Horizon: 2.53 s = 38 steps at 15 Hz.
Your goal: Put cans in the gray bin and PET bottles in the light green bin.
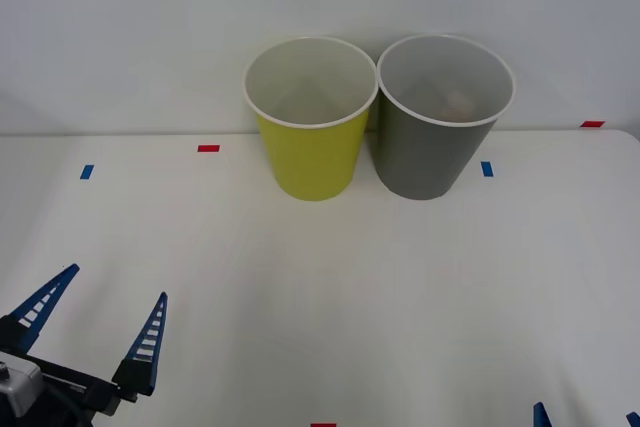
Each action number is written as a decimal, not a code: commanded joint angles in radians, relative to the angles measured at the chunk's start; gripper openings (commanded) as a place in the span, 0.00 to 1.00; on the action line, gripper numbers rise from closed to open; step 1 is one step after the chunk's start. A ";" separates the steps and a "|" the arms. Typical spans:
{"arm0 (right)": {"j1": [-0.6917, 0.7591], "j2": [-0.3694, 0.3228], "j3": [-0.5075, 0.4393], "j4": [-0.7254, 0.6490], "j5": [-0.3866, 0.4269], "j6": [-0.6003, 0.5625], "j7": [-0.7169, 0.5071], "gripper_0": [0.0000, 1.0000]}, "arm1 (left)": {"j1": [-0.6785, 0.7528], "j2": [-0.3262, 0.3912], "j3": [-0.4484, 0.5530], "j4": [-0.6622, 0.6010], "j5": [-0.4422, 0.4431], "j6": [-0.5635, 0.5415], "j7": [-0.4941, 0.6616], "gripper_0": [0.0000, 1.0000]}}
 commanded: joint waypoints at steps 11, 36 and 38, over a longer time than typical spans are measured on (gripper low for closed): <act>0.000 0.000 0.000 0.000 0.000 0.000 0.000 1.00 | 0.209 -0.127 -0.023 0.087 -0.002 -0.118 -0.103 1.00; 0.000 0.000 0.000 0.000 0.000 0.000 0.000 1.00 | 0.264 -0.148 -0.023 0.093 -0.029 -0.135 -0.123 1.00; 0.000 0.000 0.000 0.000 0.000 0.000 0.000 1.00 | 0.264 -0.148 -0.023 0.093 -0.029 -0.135 -0.123 1.00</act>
